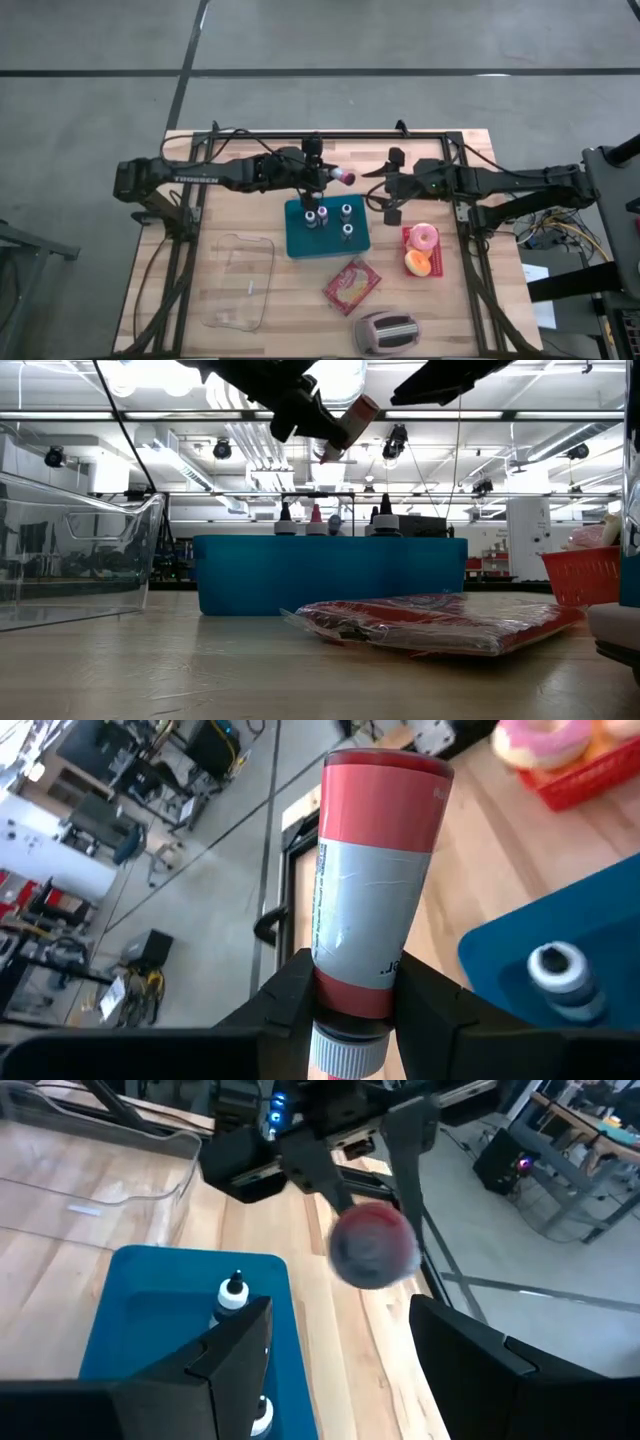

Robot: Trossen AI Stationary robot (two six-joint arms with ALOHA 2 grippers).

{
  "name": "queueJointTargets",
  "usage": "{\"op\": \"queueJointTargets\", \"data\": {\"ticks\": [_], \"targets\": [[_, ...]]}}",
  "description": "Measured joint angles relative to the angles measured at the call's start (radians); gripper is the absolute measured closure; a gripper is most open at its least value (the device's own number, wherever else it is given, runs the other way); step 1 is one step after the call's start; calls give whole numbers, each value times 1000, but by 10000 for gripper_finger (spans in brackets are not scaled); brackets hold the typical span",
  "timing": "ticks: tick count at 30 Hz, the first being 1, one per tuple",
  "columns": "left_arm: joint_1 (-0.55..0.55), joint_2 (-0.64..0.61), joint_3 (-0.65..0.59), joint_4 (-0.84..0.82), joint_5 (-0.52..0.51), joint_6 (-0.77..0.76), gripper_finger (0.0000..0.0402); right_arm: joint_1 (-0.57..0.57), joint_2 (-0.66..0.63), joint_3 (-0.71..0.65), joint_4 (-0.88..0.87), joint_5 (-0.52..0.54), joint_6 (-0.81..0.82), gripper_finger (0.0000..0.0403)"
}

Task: Pick & Place Food Item
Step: Put the pink food coloring bottle into the blue bin

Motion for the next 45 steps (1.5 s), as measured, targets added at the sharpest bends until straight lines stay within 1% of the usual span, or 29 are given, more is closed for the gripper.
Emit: {"op": "queueJointTargets", "data": {"ticks": [6,12,16,19,22,24,31,39,45], "targets": [[8,0,1,9,37,-1,309,1,22,31,7,-8,-5,170],[12,0,0,13,52,3,311,0,85,73,0,-10,-23,170],[15,1,-1,9,59,11,312,2,138,129,-35,-5,-37,170],[18,1,-1,10,62,23,312,-4,173,187,-92,1,-45,170],[20,1,-1,11,59,25,313,-4,206,257,-198,52,-49,170],[20,2,-1,11,59,26,313,-4,223,296,-258,63,-47,170],[20,2,-1,16,61,26,313,-4,267,397,-372,115,-25,170],[16,2,-18,14,96,41,313,1,263,427,-432,155,9,169],[17,2,-21,17,88,37,313,2,273,422,-463,159,20,152]]}}
